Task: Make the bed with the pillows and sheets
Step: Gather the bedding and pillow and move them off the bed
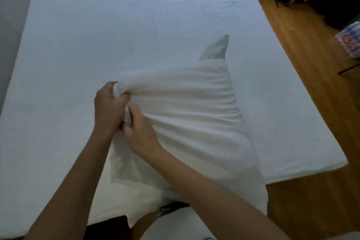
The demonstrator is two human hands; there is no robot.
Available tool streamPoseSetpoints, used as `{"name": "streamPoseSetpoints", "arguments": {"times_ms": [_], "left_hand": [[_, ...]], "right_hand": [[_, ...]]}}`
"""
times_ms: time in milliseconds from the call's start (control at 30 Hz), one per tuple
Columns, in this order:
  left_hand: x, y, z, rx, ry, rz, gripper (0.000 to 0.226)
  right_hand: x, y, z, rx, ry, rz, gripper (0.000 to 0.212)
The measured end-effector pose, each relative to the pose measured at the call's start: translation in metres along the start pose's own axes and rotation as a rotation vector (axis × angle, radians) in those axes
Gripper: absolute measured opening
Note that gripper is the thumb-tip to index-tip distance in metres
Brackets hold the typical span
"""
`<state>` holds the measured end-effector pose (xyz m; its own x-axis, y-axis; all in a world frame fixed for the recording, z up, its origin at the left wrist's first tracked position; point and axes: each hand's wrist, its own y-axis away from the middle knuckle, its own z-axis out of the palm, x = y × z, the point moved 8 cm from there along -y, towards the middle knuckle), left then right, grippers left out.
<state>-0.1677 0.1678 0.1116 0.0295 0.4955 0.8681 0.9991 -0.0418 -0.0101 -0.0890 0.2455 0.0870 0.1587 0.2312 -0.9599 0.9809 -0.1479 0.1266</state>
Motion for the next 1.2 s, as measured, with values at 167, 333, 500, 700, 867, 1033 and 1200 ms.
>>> {"name": "streamPoseSetpoints", "arguments": {"times_ms": [167,333,500,700,867,1033,1200], "left_hand": [[-0.115,-0.046,-0.025,0.010,-0.279,-0.227,0.032],[-0.217,-0.021,0.051,-0.150,-0.616,-0.353,0.019],[-0.256,-0.009,0.103,-0.155,-0.663,-0.377,0.022],[-0.306,-0.012,0.130,-0.101,-0.529,-0.525,0.035],[-0.352,-0.005,0.141,0.003,-0.421,-0.691,0.105],[-0.396,0.000,0.166,-0.143,-0.385,-0.836,0.126],[-0.443,-0.004,0.190,-0.191,-0.306,-0.865,0.134]], "right_hand": [[0.032,-0.030,0.030,-0.259,0.379,0.001,0.049],[0.153,-0.027,-0.082,-0.054,0.705,0.151,0.064],[0.230,-0.025,-0.115,-0.212,0.975,0.159,0.083],[0.271,-0.081,-0.139,-0.060,1.035,0.034,0.080],[0.279,-0.105,-0.179,0.131,1.088,-0.080,0.082],[0.313,-0.098,-0.260,0.378,0.874,0.464,0.124],[0.347,-0.105,-0.270,0.378,0.719,0.716,0.136]]}}
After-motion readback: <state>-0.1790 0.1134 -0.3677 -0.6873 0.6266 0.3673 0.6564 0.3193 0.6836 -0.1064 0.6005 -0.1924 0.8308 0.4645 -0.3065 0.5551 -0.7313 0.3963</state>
